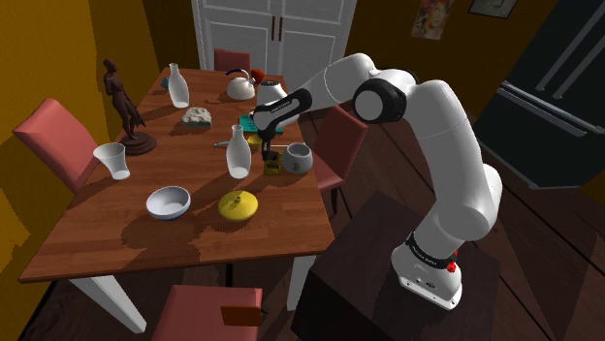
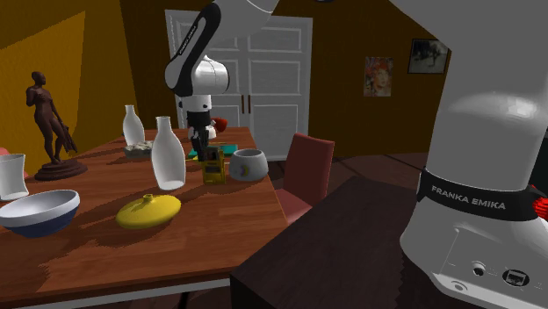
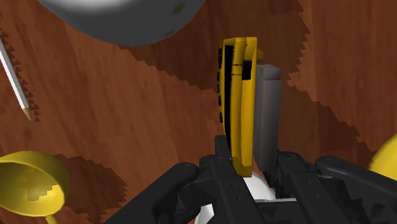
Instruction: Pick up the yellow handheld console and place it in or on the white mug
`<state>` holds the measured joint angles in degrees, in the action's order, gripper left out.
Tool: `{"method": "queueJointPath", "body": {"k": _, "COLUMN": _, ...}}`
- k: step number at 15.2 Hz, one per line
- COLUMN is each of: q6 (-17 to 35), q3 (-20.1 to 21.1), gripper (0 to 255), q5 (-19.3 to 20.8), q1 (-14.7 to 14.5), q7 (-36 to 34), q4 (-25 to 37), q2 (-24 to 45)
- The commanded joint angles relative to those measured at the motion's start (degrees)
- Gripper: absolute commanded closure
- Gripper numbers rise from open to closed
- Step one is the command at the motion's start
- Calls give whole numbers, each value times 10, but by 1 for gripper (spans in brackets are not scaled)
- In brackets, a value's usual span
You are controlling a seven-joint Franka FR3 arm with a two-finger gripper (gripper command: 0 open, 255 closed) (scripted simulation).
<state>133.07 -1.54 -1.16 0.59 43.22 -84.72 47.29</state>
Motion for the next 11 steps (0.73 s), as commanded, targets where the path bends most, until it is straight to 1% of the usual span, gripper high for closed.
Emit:
{"method": "queueJointPath", "body": {"k": 1, "q6": 0, "q3": 0, "gripper": 255, "q5": 0, "q1": 0, "q7": 0, "q4": -1, "q2": 0}}
{"method": "queueJointPath", "body": {"k": 11, "q6": -46, "q3": -1, "gripper": 255, "q5": 1, "q1": -1, "q7": 0, "q4": -6, "q2": -51}}
